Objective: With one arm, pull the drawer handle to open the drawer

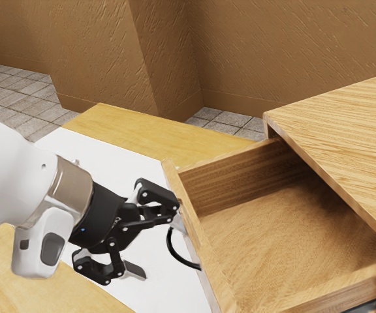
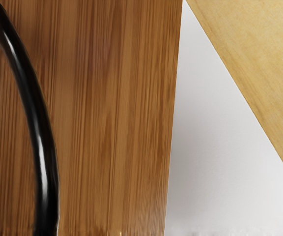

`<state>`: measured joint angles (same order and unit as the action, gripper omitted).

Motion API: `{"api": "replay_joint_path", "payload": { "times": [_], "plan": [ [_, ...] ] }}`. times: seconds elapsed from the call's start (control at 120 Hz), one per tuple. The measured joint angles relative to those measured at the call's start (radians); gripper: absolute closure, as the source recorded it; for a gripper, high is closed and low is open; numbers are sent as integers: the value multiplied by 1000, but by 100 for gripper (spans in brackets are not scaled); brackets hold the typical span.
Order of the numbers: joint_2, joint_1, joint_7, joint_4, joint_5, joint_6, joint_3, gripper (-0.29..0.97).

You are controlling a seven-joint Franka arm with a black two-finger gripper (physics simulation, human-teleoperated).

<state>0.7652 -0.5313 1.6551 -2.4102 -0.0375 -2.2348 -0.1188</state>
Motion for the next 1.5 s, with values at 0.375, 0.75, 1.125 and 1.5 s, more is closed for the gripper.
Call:
{"api": "replay_joint_path", "payload": {
  "times": [0.375,0.75,1.125,1.5],
  "plan": [
    [32,18,4,-15,7,56,-3,16],
    [83,25,8,-37,46,82,4,18],
    [194,92,12,-112,22,111,10,15],
    [217,98,16,-116,48,117,12,23]
  ]
}}
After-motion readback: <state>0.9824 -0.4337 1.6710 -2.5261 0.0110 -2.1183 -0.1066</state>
